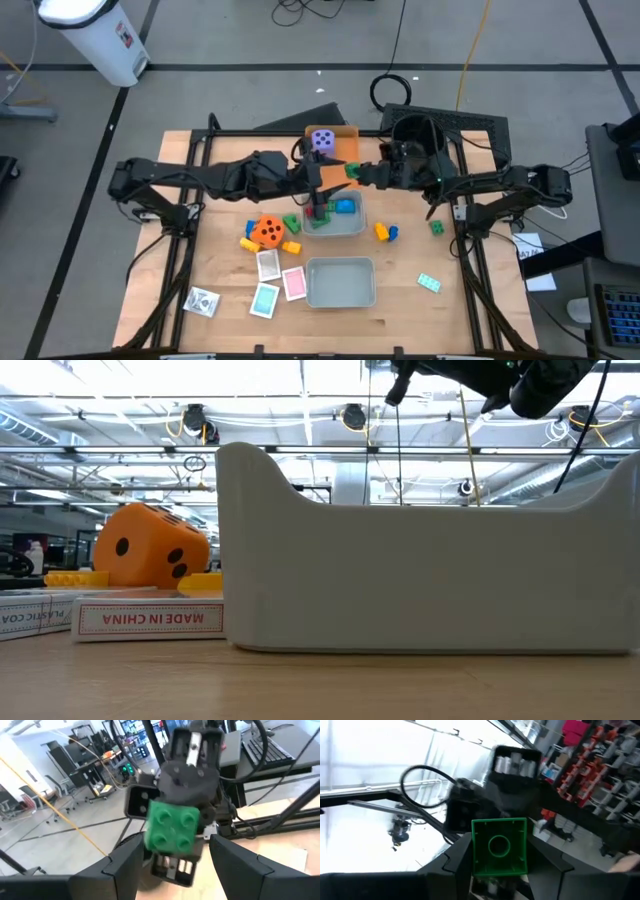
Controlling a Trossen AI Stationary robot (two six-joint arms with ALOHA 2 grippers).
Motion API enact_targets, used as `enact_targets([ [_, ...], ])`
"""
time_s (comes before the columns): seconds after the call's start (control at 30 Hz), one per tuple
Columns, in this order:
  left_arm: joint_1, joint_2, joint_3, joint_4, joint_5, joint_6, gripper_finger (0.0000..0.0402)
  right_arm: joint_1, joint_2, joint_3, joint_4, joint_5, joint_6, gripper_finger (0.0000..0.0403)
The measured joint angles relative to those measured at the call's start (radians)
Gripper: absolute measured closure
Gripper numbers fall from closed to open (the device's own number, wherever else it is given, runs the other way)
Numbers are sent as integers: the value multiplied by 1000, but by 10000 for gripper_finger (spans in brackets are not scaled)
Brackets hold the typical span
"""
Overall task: Pick & Place Toys
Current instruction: Put the green game piece into the top gray bin
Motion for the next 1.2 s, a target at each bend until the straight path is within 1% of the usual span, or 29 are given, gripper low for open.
enact_targets([
  [0.23,-1,54,1,113,0,17,170,1,0,-1,17,-3,16,265],
  [0.53,0,72,1,167,1,27,170,1,0,-1,31,-6,31,265],
  [0.7,0,73,1,166,-12,38,171,1,0,-1,31,-6,35,265],
  [0.8,0,73,1,166,-22,38,188,1,0,-1,31,-9,35,264],
  [1.0,0,73,1,166,-27,47,251,1,0,-1,30,-8,47,265],
  [1.2,0,73,0,167,-25,46,253,1,0,-1,29,-5,40,259],
])
